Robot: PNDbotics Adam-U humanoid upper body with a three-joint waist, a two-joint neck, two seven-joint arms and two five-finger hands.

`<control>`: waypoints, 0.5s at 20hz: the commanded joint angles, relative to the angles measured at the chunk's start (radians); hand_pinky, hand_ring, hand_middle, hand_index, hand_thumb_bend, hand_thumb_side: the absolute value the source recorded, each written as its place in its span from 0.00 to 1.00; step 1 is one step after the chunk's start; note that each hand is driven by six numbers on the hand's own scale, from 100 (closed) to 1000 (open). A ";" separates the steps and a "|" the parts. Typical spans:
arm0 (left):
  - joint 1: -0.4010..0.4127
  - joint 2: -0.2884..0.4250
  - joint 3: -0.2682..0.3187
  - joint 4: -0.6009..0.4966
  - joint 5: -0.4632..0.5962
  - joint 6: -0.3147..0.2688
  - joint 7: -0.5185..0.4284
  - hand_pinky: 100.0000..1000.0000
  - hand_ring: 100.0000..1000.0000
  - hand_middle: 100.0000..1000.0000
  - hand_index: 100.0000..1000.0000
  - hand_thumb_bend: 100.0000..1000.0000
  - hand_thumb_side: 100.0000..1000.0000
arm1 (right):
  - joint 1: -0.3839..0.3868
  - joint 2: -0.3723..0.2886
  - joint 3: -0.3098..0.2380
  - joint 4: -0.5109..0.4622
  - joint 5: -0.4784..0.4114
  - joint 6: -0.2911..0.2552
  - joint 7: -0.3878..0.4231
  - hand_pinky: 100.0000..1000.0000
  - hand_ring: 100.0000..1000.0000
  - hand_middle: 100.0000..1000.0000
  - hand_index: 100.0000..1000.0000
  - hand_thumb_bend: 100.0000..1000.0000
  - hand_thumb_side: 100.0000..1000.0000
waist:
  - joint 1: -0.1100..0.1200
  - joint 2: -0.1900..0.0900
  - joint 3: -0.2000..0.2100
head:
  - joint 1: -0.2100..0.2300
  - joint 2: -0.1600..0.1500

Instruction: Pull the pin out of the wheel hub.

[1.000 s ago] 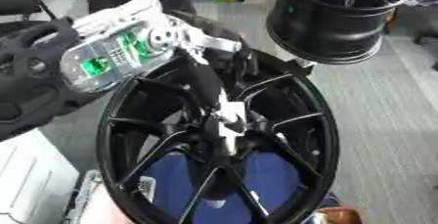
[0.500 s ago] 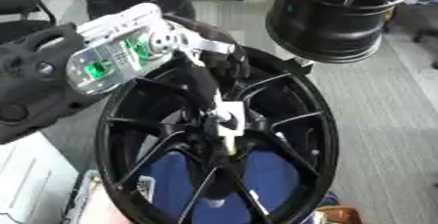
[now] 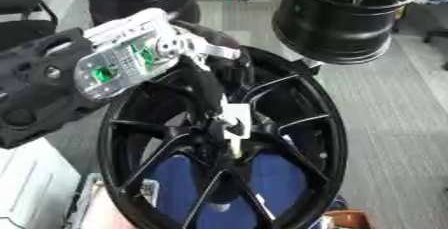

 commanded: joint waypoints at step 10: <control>-0.011 -0.011 -0.001 0.000 0.005 0.093 -0.123 0.76 0.78 0.76 0.86 0.59 0.27 | -0.019 -0.029 -0.032 -0.006 0.003 0.005 -0.025 0.85 0.69 0.76 0.81 0.00 0.00 | -0.002 -0.011 -0.005 | 0.005 0.005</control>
